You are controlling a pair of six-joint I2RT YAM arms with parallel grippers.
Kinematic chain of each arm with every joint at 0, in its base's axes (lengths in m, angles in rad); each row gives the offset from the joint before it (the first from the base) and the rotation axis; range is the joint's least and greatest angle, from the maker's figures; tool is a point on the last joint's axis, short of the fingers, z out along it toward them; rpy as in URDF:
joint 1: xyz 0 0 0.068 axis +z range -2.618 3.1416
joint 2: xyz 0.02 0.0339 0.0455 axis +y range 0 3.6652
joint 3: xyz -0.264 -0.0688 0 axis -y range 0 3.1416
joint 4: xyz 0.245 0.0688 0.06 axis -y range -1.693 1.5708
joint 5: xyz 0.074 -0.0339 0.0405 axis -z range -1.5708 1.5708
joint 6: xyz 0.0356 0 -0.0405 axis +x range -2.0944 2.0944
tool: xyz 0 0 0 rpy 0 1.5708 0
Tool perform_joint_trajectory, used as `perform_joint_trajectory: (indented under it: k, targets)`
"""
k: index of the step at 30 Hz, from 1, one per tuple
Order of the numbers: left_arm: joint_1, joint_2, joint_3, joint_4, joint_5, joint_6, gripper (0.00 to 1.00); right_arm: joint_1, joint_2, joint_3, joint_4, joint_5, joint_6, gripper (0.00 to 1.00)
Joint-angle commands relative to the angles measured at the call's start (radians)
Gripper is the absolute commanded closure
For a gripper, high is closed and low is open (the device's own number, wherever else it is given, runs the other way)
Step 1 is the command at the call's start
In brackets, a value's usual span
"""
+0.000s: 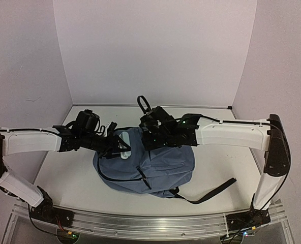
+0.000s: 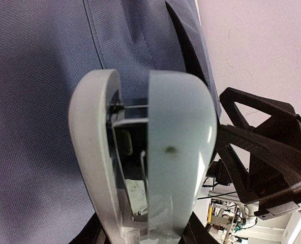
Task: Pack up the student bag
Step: Place the stationery in the student bag.
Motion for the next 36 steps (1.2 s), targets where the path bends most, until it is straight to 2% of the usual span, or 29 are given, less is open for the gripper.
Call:
perform_joint_trajectory:
  k: [1, 5, 8, 13, 18, 22, 31, 36]
  targets:
    - [0.004, 0.019, 0.083, 0.008, 0.063, 0.048, 1.0, 0.004, 0.035, 0.062, -0.057, 0.063, 0.003, 0.63]
    - [0.004, 0.038, 0.101, 0.01, 0.094, 0.058, 1.0, 0.005, 0.027, 0.076, -0.061, 0.08, 0.017, 0.87]
    - [0.004, 0.065, 0.112, 0.068, 0.162, 0.063, 1.0, 0.005, -0.003, 0.077, -0.055, 0.089, 0.03, 1.0]
    - [0.002, 0.13, 0.151, 0.213, 0.337, 0.05, 1.0, 0.004, -0.061, 0.049, -0.017, 0.094, 0.042, 1.0]
    - [0.002, 0.21, 0.212, 0.208, 0.408, 0.039, 1.0, 0.004, -0.083, 0.023, 0.006, 0.083, 0.059, 1.0]
    - [0.001, 0.313, 0.221, 0.278, 0.494, -0.04, 1.0, 0.004, -0.092, 0.015, 0.034, 0.073, 0.066, 1.0]
    - [-0.005, 0.465, 0.336, 0.163, 0.519, 0.004, 1.0, 0.005, -0.113, 0.002, 0.081, 0.066, 0.073, 1.0]
    - [-0.005, 0.514, 0.413, 0.174, 0.481, 0.023, 1.0, 0.004, -0.124, -0.023, 0.124, 0.017, 0.066, 1.0]
